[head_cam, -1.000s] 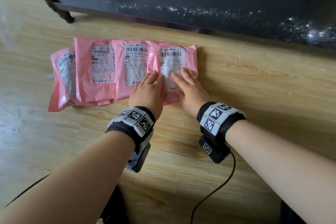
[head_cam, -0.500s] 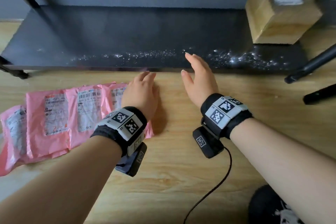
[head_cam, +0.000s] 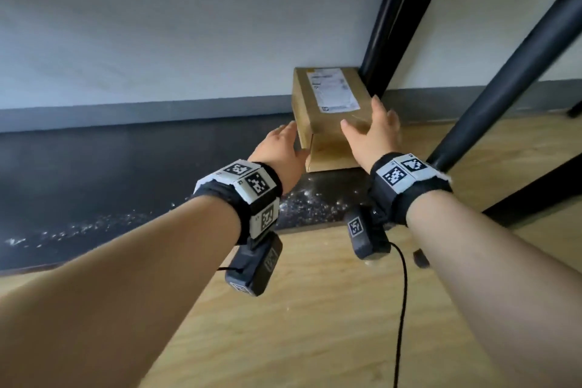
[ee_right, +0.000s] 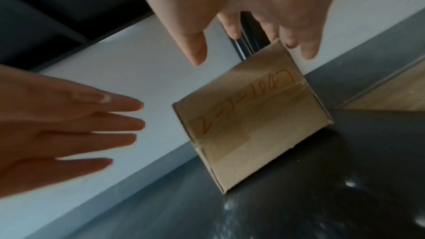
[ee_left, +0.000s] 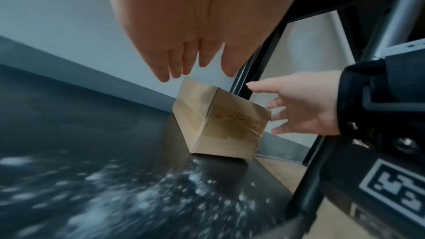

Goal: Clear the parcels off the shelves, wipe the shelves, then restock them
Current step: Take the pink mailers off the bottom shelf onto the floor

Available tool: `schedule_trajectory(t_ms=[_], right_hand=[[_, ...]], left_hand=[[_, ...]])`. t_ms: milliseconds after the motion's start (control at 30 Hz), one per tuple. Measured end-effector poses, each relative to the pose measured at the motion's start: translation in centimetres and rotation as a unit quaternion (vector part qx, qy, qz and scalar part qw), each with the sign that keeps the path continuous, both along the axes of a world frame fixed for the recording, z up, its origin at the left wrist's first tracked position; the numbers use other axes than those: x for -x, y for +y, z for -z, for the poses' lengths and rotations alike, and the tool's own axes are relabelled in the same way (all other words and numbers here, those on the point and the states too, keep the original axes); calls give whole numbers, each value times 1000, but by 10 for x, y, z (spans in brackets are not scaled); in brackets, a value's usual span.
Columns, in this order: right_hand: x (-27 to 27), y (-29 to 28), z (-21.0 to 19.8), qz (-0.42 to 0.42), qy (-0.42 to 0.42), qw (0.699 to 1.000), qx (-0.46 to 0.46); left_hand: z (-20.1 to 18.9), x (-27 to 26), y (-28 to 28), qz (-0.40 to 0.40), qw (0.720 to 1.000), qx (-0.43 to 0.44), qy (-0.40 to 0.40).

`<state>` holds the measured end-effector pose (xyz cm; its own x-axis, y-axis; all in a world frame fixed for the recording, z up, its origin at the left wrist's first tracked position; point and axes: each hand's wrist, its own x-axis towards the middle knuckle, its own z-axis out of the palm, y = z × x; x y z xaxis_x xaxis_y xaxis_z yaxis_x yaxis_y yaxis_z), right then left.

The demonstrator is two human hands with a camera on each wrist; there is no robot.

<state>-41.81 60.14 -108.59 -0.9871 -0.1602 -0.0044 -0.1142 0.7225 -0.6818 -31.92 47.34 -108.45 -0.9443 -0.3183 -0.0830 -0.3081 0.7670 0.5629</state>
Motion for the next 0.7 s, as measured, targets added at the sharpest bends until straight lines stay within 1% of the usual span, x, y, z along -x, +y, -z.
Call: schedule_trajectory(t_ms=[100, 200, 300, 433, 500, 567, 600, 700], right_hand=[[28, -2, 9, 50, -62, 994, 70], [34, -2, 15, 86, -64, 990, 87], [18, -4, 10, 100, -59, 985, 128], [-28, -16, -6, 67, -11, 982, 177], [-62, -26, -11, 32, -3, 982, 184], [-98, -34, -13, -10, -7, 981, 193], [-118, -37, -13, -29, -13, 981, 190], [-177, -45, -13, -78, -50, 980, 177]], left_hand=[[-2, 32, 10, -16, 998, -62, -2], [-2, 43, 21, -43, 993, -108, 12], [-9, 30, 24, -91, 985, -137, 53], [-22, -24, 11, -129, 982, -95, 104], [-25, -61, -6, -142, 982, -43, 117], [-27, -100, -26, -158, 982, 11, 103], [-28, -122, -37, -171, 981, 25, 92], [-36, -188, -56, -195, 978, 34, 60]])
